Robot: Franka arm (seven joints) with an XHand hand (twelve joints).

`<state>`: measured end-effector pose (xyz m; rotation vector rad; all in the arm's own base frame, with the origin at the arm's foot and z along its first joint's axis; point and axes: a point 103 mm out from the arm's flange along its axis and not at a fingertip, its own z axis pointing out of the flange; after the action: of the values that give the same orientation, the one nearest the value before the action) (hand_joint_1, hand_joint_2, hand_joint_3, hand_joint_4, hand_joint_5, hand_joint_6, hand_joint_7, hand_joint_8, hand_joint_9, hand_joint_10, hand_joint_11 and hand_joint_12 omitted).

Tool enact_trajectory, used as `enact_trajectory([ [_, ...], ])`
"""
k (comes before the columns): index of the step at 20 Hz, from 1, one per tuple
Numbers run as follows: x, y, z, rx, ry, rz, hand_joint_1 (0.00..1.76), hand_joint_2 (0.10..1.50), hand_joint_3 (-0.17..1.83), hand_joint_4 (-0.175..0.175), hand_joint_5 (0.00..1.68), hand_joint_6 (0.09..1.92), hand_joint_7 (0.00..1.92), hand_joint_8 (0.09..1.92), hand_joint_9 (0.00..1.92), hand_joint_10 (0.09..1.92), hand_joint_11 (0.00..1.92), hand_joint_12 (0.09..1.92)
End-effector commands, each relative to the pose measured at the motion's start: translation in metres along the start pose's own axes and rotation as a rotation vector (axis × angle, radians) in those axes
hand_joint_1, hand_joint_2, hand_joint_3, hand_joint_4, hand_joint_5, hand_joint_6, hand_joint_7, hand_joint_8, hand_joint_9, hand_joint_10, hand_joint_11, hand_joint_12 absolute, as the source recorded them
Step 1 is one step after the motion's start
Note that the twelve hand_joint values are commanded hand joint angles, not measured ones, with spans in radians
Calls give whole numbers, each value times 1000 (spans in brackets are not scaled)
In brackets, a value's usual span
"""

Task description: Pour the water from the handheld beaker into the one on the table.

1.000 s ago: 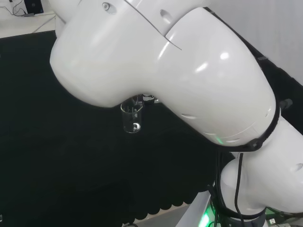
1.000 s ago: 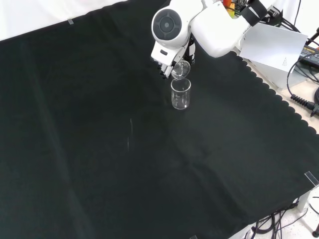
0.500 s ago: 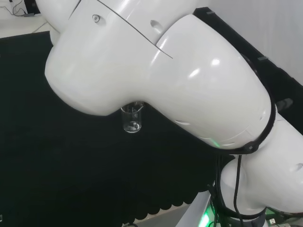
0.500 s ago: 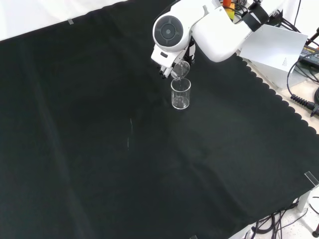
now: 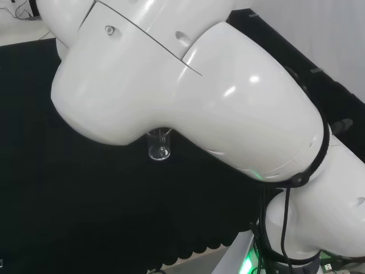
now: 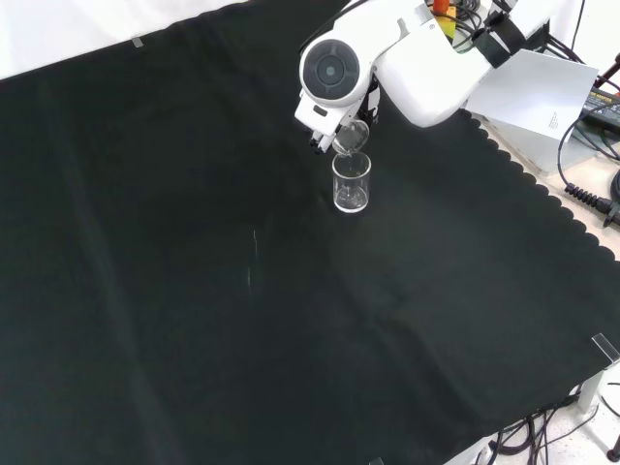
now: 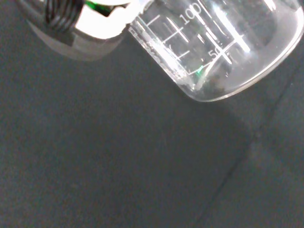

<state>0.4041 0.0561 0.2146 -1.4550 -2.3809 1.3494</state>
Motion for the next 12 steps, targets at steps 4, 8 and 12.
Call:
enact_trajectory([
  [4,5,2,-5,35,-31,17,1290,1112,-175,-130,1014,932,1295,676,1434,909,1205,1043],
  [8,6,1,-7,43,-45,25,1290,1112,-175,-130,1014,932,1295,676,1434,909,1207,1043],
  [12,9,2,-11,66,-77,33,1290,1112,-175,-130,1014,932,1295,676,1434,910,1208,1043],
])
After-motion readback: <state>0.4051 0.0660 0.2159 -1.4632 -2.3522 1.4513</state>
